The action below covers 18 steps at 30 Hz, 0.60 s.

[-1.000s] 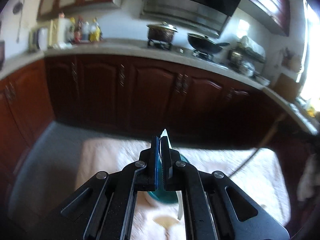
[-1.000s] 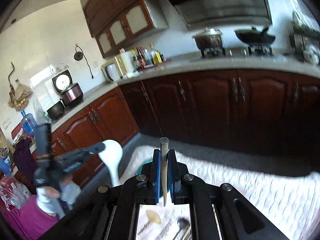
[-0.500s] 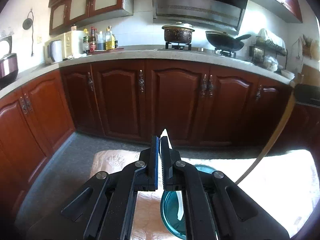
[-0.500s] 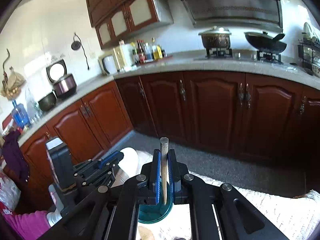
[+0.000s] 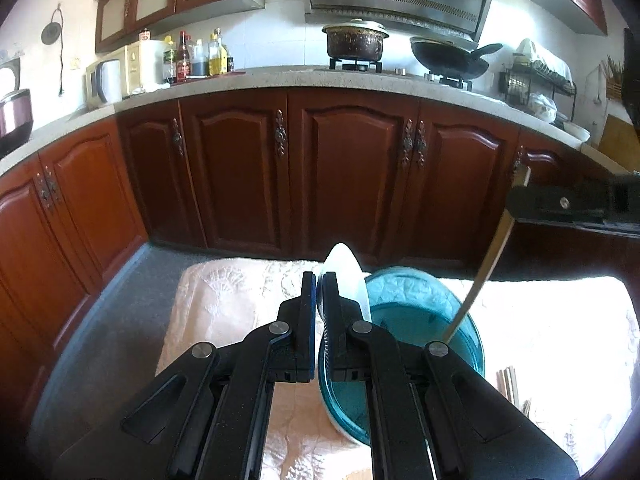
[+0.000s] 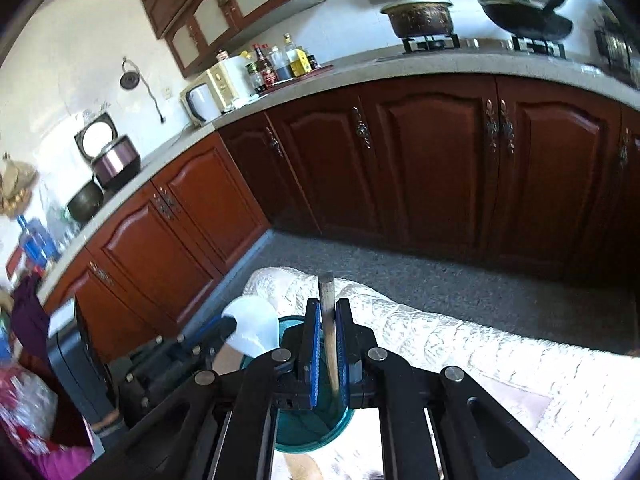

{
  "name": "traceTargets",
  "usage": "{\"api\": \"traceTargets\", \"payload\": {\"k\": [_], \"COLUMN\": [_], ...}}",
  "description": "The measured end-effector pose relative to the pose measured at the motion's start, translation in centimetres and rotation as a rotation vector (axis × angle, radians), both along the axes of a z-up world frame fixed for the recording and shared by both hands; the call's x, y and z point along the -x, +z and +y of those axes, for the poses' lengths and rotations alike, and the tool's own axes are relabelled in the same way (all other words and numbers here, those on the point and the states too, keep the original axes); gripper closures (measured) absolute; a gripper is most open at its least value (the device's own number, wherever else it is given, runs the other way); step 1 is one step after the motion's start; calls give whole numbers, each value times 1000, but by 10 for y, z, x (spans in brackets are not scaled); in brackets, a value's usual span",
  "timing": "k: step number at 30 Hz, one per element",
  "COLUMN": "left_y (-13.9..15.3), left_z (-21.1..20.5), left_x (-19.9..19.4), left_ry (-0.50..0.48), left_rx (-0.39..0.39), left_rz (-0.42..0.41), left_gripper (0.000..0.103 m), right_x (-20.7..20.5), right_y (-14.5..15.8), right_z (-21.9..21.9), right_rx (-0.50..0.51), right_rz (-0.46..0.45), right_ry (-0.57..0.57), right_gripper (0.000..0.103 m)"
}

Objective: Organize utensils
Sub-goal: 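Lower the spoon into the cup with the left gripper while the right gripper drops the chopstick in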

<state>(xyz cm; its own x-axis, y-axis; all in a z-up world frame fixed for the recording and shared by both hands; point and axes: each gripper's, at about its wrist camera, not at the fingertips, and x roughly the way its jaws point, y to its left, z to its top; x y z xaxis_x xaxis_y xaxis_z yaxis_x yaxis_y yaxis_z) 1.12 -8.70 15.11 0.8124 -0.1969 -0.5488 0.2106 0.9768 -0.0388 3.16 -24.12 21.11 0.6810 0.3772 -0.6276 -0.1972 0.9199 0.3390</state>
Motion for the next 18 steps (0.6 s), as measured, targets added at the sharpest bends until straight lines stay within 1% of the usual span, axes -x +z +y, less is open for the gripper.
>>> {"api": "traceTargets", "payload": {"k": [1, 2, 4, 10, 11, 12, 13, 14, 15, 18], "left_y": [0, 0, 0, -1, -1, -1, 0, 1, 3, 5], "left_z": [0, 1, 2, 3, 4, 4, 5, 6, 7, 10], "left_x": [0, 1, 2, 4, 5, 6, 7, 9, 11, 17], "left_ry": [-1, -2, -7, -19, -23, -27, -30, -32, -33, -30], "left_rx": [2, 6, 13, 31, 35, 40, 46, 54, 61, 70], "left_rz": [5, 10, 21, 54, 60, 65, 69, 70, 69, 70], "left_gripper": [101, 101, 101, 99, 96, 90, 86, 77, 72, 69], "right_x": [0, 1, 4, 11, 14, 18, 20, 26, 29, 42], "right_y": [-2, -3, -4, -4, -4, -4, -4, -4, -4, -7], "right_z": [-1, -1, -1, -4, -6, -7, -8, -9, -9, -11], "right_rx": [5, 10, 14, 13, 7, 5, 5, 5, 5, 4], "right_rz": [8, 12, 13, 20, 23, 26, 27, 27, 27, 36], "right_ry": [-8, -10, -7, -13, -16, -20, -22, -23, -24, -27], "right_gripper": [93, 85, 74, 73, 73, 73, 72, 70, 69, 66]}}
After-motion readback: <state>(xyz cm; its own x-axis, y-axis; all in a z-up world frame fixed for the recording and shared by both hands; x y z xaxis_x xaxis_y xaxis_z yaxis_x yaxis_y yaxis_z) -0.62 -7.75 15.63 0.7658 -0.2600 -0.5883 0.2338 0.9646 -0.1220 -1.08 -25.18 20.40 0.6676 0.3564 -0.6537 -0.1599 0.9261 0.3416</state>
